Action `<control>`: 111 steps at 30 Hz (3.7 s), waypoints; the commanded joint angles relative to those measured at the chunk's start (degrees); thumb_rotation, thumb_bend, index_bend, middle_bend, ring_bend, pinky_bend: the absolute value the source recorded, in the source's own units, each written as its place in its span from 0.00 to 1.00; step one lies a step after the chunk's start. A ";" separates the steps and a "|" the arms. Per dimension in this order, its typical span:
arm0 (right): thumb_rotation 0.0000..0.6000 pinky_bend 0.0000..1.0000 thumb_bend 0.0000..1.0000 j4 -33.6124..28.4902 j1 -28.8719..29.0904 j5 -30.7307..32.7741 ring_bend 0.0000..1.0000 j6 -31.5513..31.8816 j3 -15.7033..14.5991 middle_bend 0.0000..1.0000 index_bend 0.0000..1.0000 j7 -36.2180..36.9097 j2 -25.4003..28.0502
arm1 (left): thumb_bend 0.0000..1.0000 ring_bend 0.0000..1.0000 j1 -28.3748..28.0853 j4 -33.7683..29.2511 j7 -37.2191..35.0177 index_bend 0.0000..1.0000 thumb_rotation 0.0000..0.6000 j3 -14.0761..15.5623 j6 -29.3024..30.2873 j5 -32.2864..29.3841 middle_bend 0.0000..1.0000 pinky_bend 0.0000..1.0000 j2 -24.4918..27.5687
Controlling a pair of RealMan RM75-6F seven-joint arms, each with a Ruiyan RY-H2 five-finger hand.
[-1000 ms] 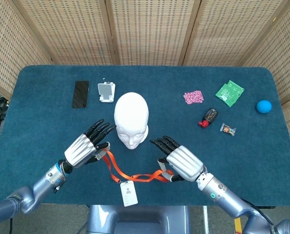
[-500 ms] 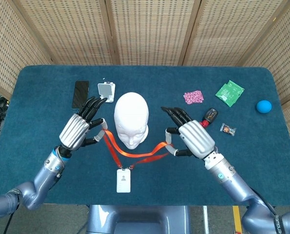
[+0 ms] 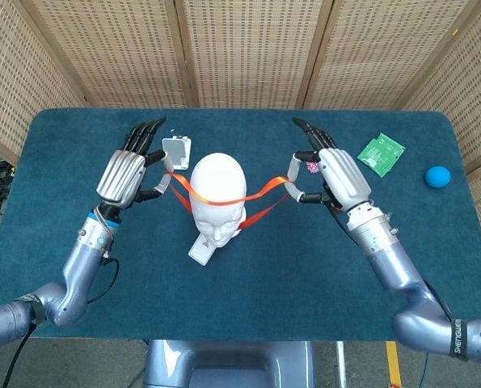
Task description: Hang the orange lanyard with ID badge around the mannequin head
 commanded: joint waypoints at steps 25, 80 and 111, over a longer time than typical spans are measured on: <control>1.00 0.00 0.72 32.27 15.87 26.19 0.00 -15.81 -0.28 0.00 0.77 -6.38 -13.34 | 0.46 0.00 -11.09 17.30 4.39 0.62 1.00 -5.58 -15.89 -24.15 0.00 0.00 -6.58; 1.00 0.78 0.68 14.01 -8.60 -2.54 0.70 7.00 -14.46 0.73 0.14 -10.47 -3.70 | 0.00 0.00 19.55 -5.41 7.06 0.00 1.00 13.48 14.36 0.81 0.00 0.00 13.42; 1.00 0.94 0.86 11.64 -0.98 -20.45 0.79 -12.63 -22.61 0.80 0.19 -18.77 -18.48 | 0.00 0.00 27.46 -6.56 6.90 0.00 1.00 13.63 14.59 -0.49 0.00 0.00 14.39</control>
